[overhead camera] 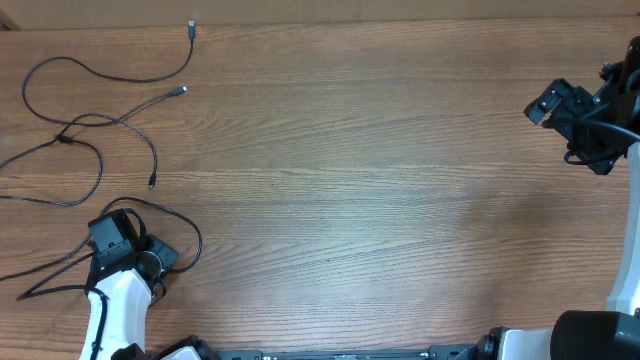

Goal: Untangle cables

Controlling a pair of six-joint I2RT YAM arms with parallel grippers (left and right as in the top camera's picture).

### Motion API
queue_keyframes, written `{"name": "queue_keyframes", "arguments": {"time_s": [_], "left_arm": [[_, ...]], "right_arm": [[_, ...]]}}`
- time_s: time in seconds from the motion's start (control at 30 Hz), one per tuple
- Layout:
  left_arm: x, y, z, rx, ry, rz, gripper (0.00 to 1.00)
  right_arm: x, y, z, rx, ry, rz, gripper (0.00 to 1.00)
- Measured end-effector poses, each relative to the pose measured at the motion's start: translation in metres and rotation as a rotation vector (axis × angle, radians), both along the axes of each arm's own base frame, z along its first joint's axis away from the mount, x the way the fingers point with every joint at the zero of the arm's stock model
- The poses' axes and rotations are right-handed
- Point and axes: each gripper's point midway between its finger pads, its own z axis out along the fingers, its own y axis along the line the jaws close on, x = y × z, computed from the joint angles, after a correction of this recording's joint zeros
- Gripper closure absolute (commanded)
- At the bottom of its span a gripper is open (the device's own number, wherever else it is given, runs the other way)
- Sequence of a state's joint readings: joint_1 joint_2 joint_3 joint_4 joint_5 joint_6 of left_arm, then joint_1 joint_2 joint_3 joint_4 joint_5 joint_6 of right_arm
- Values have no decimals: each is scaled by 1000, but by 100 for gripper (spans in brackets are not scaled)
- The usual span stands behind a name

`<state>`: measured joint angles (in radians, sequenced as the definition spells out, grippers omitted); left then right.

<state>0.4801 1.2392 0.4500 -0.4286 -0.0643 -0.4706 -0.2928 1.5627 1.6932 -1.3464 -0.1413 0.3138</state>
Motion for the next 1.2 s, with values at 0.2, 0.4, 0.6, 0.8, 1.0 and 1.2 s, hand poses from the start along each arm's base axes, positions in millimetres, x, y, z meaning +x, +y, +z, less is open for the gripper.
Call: {"name": "queue_keyframes", "arguments": {"time_s": [0.2,0.4,0.6,0.8,1.0,1.2], "left_arm": [[5,3,2,44,4,-108,74],[6,3,2,62,9,-153,26],[-4,-2,0,37,60,-170,0],[12,3,35,23,58,-176,0],[43,-1,85,-23,-44,-224,1],[63,-21,124,2,-151,-322,1]], "right_arm": [[0,0,0,0,0,-1,0],[0,0,0,0,0,0,0],[0,0,0,0,0,0,0],[0,0,0,-1,0,0,0],[0,0,0,0,0,0,0],[0,0,0,0,0,0,0]]}}
